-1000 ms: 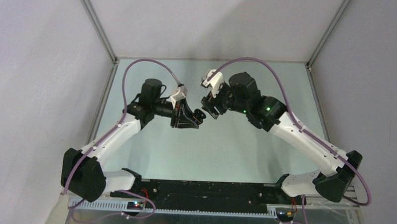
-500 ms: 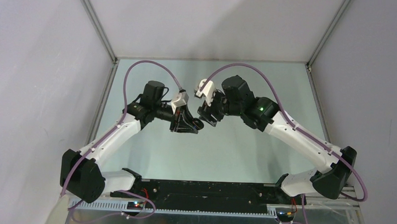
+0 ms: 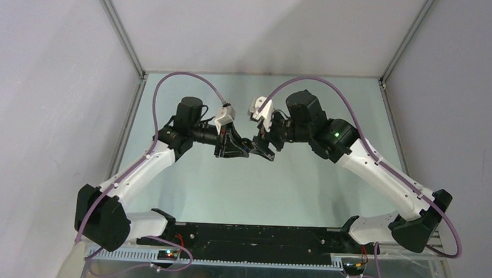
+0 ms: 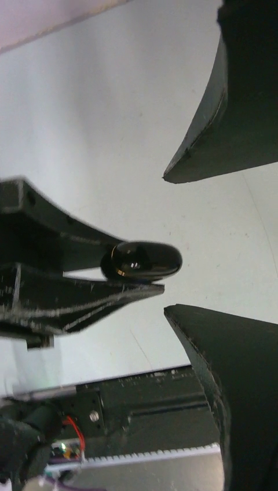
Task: Insert the wireless bluetooth earbuds into the charging case
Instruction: Open the charging case with the earbuds at the center of the board, then place the charging case with the earbuds at the center of the board.
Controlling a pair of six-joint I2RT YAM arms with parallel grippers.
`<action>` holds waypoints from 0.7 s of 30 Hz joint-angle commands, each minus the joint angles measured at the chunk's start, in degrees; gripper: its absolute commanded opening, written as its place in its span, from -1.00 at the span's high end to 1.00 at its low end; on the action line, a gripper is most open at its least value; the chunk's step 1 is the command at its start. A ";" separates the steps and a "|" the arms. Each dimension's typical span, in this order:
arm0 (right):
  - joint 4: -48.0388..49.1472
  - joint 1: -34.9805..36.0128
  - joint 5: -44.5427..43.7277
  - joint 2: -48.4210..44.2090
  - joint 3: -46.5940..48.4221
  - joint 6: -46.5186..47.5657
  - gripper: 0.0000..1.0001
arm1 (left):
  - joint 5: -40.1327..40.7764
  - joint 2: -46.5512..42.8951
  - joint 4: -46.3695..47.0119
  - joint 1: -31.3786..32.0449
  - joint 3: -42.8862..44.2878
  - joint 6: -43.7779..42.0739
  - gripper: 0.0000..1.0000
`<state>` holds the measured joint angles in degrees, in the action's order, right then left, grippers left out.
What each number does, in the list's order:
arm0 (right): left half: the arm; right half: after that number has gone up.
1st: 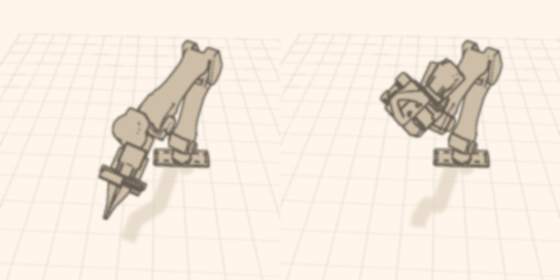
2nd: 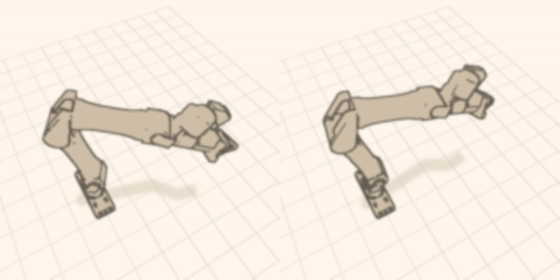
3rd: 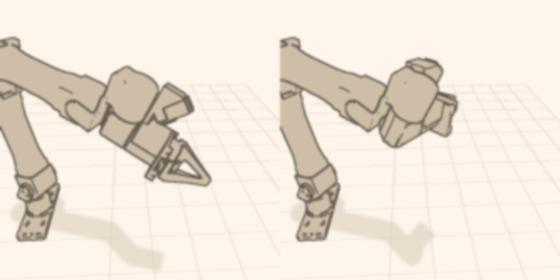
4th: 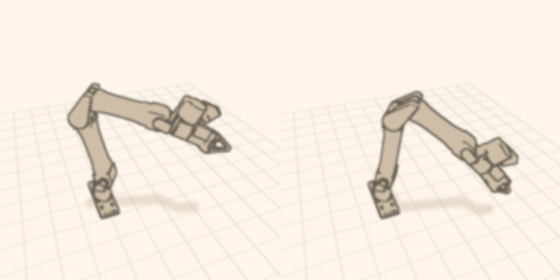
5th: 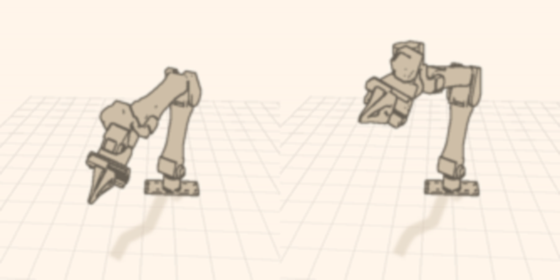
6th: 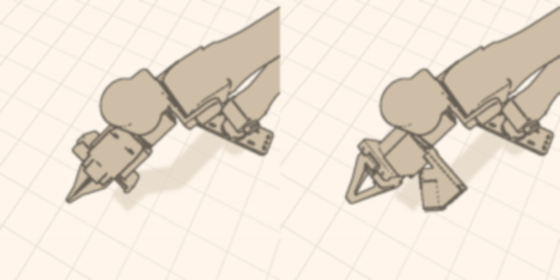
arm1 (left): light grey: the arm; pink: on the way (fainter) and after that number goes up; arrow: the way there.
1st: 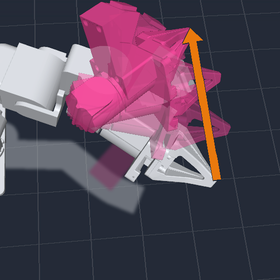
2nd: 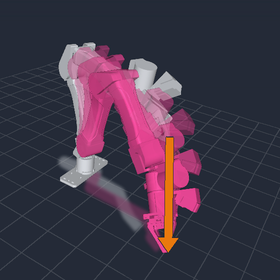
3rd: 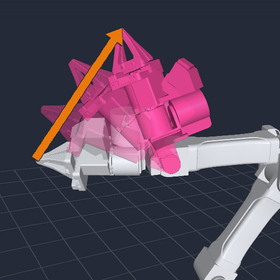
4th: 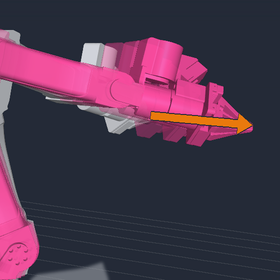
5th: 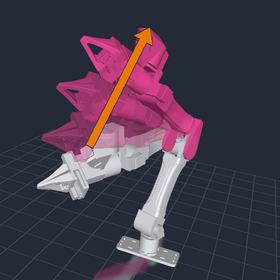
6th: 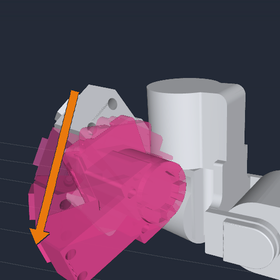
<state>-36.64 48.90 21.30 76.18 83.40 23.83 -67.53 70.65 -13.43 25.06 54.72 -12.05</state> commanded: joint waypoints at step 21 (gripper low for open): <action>17.35 -31.74 -1.09 -3.78 -9.69 -19.14 -0.99 | 24.53 37.00 8.07 -8.21 19.87 32.09 1.00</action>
<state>-23.03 18.15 18.94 71.44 73.84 6.52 -46.17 101.23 -5.54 19.33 69.73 12.99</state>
